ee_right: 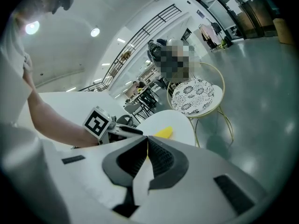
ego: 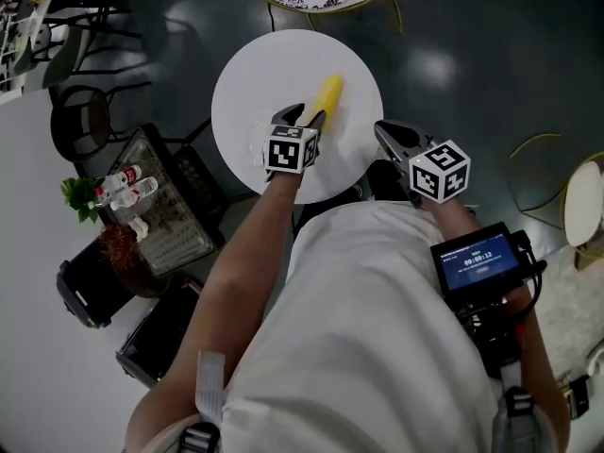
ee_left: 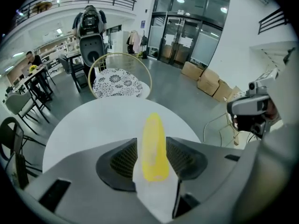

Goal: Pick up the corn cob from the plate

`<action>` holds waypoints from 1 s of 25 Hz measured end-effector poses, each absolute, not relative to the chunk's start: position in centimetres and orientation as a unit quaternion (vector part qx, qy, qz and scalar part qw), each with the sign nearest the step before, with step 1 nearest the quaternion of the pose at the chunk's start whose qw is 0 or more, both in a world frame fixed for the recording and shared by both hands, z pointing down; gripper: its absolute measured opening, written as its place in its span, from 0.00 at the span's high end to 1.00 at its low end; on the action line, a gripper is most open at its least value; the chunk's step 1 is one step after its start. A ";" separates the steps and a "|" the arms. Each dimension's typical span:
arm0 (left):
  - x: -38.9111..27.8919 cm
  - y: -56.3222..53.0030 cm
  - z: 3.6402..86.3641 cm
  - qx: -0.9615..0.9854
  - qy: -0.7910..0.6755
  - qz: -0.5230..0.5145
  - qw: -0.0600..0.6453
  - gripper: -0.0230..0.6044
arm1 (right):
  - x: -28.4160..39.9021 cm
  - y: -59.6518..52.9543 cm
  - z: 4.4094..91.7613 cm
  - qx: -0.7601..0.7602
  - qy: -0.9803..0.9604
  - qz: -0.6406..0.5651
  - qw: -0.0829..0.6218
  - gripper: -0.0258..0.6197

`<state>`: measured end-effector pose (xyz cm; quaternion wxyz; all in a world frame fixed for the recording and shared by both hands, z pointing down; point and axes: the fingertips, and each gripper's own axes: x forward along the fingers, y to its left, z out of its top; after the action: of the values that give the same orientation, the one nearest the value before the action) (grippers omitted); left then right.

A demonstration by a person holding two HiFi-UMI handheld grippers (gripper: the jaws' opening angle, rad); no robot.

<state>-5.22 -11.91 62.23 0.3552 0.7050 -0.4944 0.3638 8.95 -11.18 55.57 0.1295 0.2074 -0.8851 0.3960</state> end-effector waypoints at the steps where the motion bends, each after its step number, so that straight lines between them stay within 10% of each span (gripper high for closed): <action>1: -5.4 -11.8 61.6 0.705 -0.503 0.356 0.351 0.66 | 8.6 -11.3 55.4 0.203 -0.886 0.395 0.131 0.95; 6: -6.6 -11.0 58.5 0.703 -0.550 0.304 0.332 0.94 | 6.6 -11.7 54.4 0.177 -0.895 0.383 0.142 0.95; 25: -8.8 -3.4 49.8 0.693 -0.645 0.113 0.300 0.95 | 1.5 -12.2 47.8 0.081 -0.944 0.280 0.152 0.95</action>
<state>-8.77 -3.36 49.81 0.3001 0.6934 -0.6452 0.1134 1.51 -12.21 47.79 0.1525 0.0813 -0.9442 0.2805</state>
